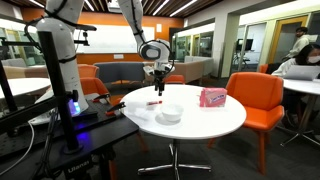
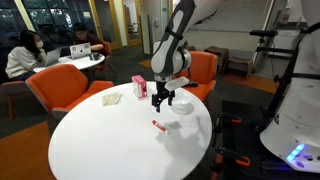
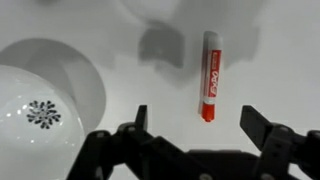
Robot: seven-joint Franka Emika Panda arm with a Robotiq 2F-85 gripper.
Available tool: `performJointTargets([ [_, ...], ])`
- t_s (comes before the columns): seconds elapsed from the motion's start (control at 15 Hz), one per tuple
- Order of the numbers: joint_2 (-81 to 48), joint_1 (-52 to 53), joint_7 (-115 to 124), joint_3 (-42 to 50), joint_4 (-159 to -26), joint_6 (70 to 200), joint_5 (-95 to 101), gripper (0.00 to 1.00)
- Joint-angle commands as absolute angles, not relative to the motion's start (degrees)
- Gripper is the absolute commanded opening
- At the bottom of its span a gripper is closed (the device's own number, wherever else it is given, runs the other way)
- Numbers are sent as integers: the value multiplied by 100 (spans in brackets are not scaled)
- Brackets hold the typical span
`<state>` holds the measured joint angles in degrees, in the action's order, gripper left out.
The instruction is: Take the marker from the table and put it in the white bowl
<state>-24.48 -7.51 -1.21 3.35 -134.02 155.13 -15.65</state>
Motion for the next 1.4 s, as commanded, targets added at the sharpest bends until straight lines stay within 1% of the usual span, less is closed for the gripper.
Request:
performJointTargets([
  [0.0,-2997,-860,-223,221,-13090,15633,-1439,100],
  [0.4,-3815,-587,-51,318,-12600,15643,-850,100],
  [0.73,-4039,-428,23,314,-12342,15653,-671,100],
  [0.8,-4068,-411,36,315,-12298,15624,-650,75],
  [0.87,-4081,-378,49,331,-12274,15598,-614,72],
  [0.93,-4096,-346,66,354,-12265,15623,-577,66],
  [1.0,-4091,-342,71,361,-12258,15604,-555,56],
  [1.2,-4023,-366,20,356,-12261,15555,-515,36],
  [1.33,-3963,-427,-27,327,-12287,15576,-536,20],
])
